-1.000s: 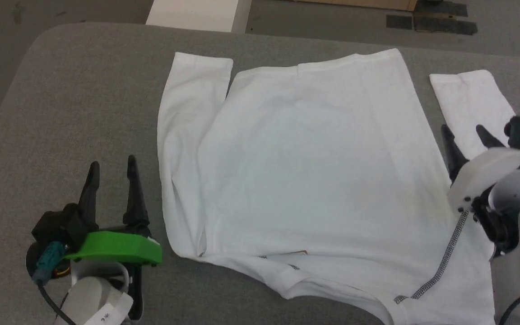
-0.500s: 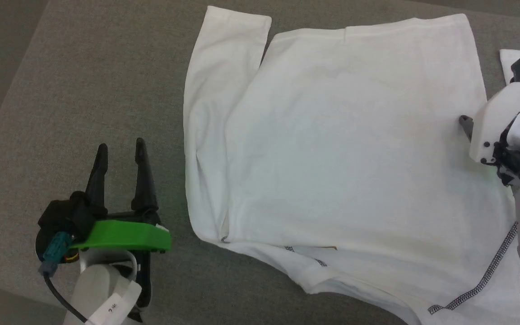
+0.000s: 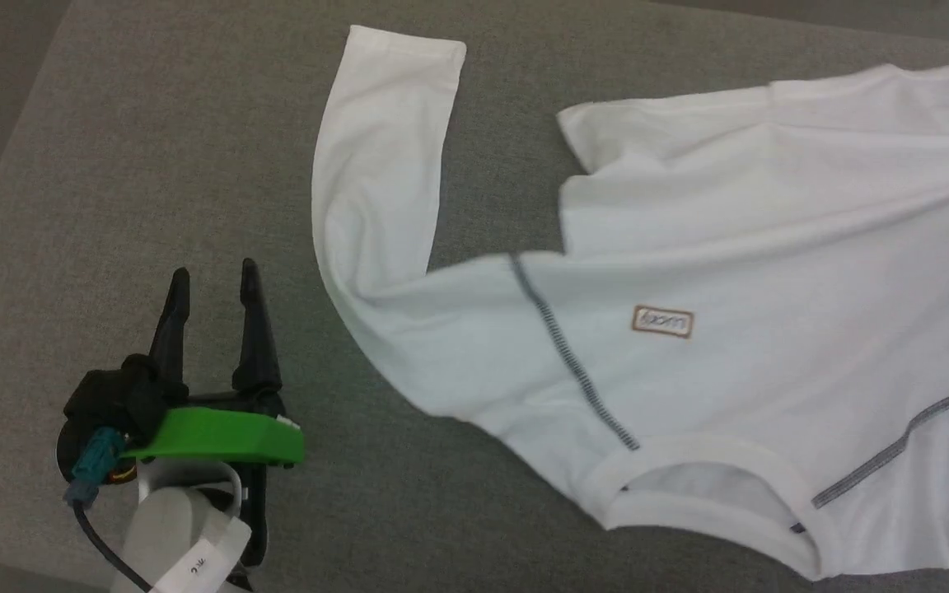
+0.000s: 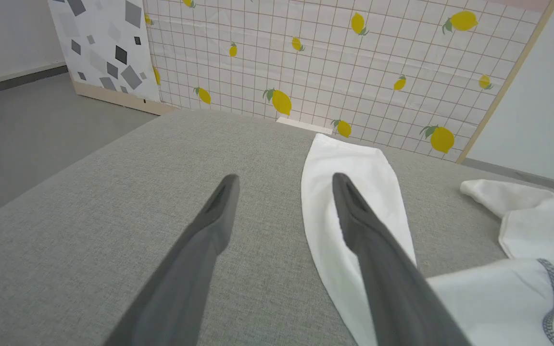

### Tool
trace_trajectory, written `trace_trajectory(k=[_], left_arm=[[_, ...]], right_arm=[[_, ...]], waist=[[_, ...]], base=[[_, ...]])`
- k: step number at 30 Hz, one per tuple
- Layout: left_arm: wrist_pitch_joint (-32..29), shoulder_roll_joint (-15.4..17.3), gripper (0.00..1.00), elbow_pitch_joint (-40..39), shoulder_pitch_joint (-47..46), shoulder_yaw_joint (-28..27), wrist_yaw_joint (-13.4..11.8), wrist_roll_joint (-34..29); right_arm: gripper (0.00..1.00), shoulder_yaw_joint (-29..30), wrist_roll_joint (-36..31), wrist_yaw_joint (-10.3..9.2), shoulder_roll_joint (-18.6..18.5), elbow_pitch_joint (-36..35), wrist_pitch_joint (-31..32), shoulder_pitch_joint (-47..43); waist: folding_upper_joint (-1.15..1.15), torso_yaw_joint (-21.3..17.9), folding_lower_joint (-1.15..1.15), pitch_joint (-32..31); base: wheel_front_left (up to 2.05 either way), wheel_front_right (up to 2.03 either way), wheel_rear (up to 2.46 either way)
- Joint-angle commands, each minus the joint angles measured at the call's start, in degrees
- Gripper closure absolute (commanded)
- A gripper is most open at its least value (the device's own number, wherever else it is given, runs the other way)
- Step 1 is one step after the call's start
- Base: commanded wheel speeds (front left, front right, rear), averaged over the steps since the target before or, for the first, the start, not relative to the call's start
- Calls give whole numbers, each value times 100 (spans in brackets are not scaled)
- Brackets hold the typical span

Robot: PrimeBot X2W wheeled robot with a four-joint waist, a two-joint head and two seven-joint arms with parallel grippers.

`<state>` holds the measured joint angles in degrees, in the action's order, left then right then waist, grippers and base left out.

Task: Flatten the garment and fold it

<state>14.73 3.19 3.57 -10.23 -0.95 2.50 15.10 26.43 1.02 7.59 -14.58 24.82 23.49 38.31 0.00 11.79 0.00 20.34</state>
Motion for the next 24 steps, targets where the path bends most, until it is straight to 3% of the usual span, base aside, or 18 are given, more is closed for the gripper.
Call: trace_trajectory(k=[1, 7, 9, 13, 17, 24], left_arm=[[27, -30, 0, 17, 74, 13, 21, -39], [27, -30, 0, 64, 123, 35, 54, -110], [27, -31, 0, 118, 149, 71, 97, -149], [27, -31, 0, 223, 203, 164, 165, -240], [27, -31, 0, 358, 339, 403, 249, -423], [-397, 266, 0, 649, 467, 1330, 430, -836]], right_arm=[[100, 279, -186, -10, -3, -48, -146, -86], [98, 900, -399, -10, 299, 41, -141, -379], [0, 937, -296, -10, 465, -33, -215, -501], [0, 802, 40, -10, 717, -384, -643, -912], [0, 180, 421, -10, 866, -997, -1272, -1666], [0, -574, 810, -10, 1089, -1964, -1749, -3029]], waist=[[0, -54, 0, -53], [0, -177, 0, -156], [0, -211, 0, -234], [0, -259, 0, -459], [0, -355, 0, -733], [0, -647, 0, -1094]], base=[[0, 0, 0], [0, 0, 0], [0, 0, 0], [0, 0, 0], [0, 0, 0], [0, 0, 0]])
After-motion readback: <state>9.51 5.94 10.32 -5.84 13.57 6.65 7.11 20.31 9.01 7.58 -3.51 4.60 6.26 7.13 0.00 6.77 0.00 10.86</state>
